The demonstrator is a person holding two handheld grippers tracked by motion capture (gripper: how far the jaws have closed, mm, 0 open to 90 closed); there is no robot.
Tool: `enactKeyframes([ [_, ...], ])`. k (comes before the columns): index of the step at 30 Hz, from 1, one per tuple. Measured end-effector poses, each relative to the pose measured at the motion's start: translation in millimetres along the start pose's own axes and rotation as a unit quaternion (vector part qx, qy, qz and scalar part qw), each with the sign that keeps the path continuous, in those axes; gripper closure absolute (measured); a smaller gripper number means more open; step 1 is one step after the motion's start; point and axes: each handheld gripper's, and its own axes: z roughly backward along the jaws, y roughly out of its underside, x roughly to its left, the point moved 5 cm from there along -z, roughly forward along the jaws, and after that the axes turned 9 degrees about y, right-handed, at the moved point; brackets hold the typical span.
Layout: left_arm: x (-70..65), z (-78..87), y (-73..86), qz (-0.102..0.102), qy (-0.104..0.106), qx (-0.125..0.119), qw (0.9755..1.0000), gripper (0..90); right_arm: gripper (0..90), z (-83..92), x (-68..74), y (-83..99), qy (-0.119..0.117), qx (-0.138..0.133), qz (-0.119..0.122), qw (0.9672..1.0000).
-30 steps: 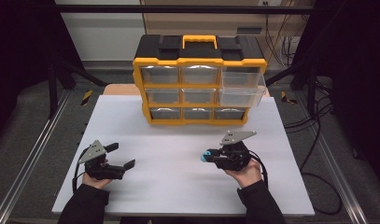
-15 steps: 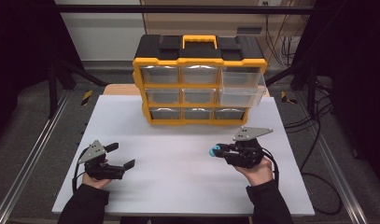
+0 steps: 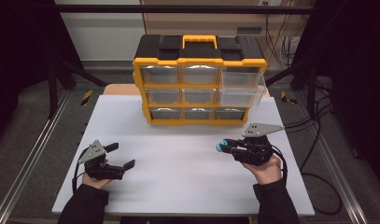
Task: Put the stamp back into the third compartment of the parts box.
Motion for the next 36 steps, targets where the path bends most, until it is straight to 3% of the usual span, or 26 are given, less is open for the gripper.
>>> enactKeyframes([
  [13, 0.0, -0.3, 0.2, 0.000, -0.001, 0.001, 1.0000, 0.0, 72.7, 23.0, -9.9, -11.0, 0.016, -0.019, 0.000, 0.9997],
  [27, 0.2, -0.9, 0.7, 0.000, -0.001, 0.002, 1.0000, 0.0, 72.7, 42.6, -10.3, -26.6, 0.016, -0.037, 0.004, 0.9992],
  [36, 0.2, -0.8, 0.6, 0.000, -0.002, 0.002, 1.0000, 0.0, 72.7, 54.3, -8.1, -46.5, 0.023, -0.044, 0.018, 0.9986],
])
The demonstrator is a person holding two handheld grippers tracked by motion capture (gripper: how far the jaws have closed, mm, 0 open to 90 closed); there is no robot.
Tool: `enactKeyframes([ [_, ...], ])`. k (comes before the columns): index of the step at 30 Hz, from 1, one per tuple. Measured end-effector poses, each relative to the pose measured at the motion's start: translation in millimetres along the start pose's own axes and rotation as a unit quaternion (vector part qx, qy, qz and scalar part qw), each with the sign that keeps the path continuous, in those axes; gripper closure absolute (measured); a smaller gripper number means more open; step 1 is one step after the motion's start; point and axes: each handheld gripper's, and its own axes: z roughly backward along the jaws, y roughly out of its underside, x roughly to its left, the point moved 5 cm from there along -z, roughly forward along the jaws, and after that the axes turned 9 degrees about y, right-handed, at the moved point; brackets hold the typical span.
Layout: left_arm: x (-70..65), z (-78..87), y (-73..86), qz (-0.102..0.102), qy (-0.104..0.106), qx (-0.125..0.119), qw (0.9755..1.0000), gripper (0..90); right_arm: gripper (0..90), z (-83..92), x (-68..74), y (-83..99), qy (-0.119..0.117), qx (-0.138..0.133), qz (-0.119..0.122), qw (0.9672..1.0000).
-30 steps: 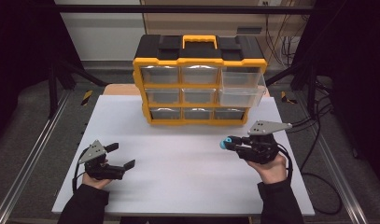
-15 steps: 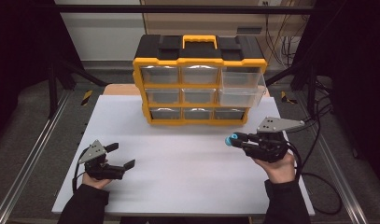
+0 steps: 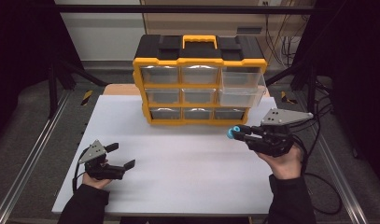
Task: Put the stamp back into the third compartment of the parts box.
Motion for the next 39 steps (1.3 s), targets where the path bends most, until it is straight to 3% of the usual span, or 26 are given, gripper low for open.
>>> enactKeyframes([
  [22, 0.2, 0.1, -0.1, 0.000, 0.000, 0.000, 1.0000, 0.0, 72.7, 21.8, -6.5, -38.6, 0.019, -0.007, 0.020, 0.9996],
  [39, 0.2, 0.5, -0.2, 0.000, 0.000, -0.001, 1.0000, 0.0, 72.7, 20.2, -15.5, -63.3, 0.037, -0.008, 0.022, 0.9991],
])
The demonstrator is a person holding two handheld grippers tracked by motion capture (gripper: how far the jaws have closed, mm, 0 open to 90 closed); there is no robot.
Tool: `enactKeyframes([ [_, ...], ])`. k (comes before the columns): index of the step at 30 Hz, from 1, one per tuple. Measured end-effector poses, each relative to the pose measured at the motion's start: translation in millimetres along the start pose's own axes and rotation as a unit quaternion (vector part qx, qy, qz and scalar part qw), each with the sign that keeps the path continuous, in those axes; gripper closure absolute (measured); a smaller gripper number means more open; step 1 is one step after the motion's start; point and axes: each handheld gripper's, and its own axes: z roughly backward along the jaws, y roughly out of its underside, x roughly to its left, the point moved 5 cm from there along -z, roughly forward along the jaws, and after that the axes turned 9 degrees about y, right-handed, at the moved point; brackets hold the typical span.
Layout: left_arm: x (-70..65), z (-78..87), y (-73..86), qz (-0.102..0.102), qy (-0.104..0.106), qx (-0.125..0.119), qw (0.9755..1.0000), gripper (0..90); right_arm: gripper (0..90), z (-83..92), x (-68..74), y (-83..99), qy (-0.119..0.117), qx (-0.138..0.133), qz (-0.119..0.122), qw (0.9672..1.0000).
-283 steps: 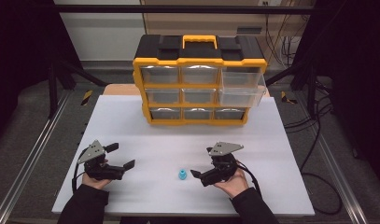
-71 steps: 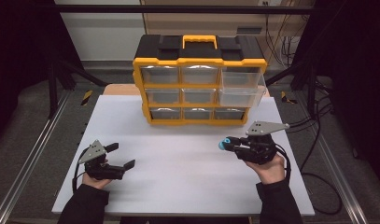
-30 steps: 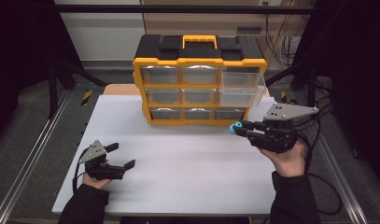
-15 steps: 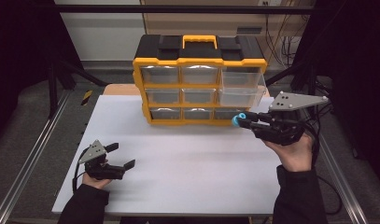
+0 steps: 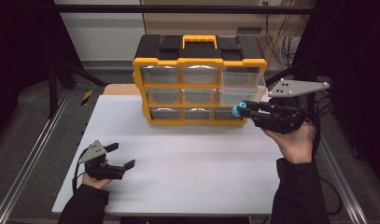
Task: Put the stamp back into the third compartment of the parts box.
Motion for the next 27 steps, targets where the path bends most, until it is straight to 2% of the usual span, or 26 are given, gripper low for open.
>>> enactKeyframes([
  [12, 0.2, -0.4, 0.2, 0.000, 0.000, 0.000, 1.0000, 0.0, 72.7, -5.3, -7.0, -6.6, 0.005, 0.002, -0.004, 1.0000],
  [27, 0.7, 0.0, 0.2, 0.000, 0.000, 0.000, 1.0000, 0.0, 72.7, -12.0, -15.9, -24.6, 0.029, -0.007, -0.009, 0.9995],
])
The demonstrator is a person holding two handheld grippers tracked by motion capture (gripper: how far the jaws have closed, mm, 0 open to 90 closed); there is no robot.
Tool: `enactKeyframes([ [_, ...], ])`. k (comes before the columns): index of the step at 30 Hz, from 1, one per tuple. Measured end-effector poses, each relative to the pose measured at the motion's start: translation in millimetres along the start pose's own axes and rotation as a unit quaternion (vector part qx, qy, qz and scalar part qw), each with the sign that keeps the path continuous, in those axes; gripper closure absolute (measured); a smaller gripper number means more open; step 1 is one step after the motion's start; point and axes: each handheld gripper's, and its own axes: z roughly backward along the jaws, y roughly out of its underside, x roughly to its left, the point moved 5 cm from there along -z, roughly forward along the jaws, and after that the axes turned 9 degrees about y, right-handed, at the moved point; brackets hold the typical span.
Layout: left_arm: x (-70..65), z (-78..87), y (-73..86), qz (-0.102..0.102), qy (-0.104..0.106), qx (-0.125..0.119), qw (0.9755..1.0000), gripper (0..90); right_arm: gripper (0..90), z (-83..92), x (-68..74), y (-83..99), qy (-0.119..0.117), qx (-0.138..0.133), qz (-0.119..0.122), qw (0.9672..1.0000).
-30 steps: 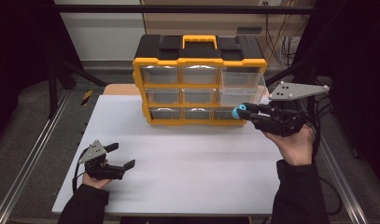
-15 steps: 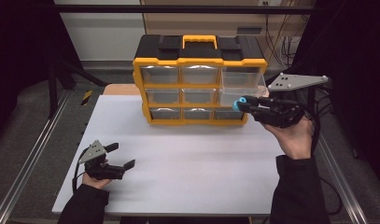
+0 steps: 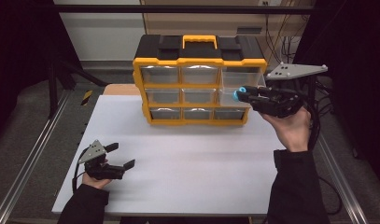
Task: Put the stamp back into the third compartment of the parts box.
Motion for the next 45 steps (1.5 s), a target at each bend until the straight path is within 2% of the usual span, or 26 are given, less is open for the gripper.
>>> enactKeyframes([
  [14, 0.0, 0.0, 0.1, 0.000, 0.000, 0.000, 1.0000, 0.0, 72.7, -10.9, -9.5, -12.9, 0.021, 0.010, -0.005, 0.9997],
  [27, 0.0, 0.0, 0.1, 0.000, 0.000, 0.000, 1.0000, 0.0, 72.7, -24.1, -25.7, -17.8, 0.055, 0.014, -0.019, 0.9982],
  [34, 0.2, 0.2, 0.0, 0.000, 0.001, -0.001, 1.0000, 0.0, 72.7, -37.0, -34.2, -17.9, 0.072, 0.032, -0.028, 0.9965],
  [45, 0.4, 0.3, 0.1, 0.000, 0.001, -0.001, 1.0000, 0.0, 72.6, -55.6, -42.8, -9.6, 0.092, 0.063, -0.028, 0.9933],
])
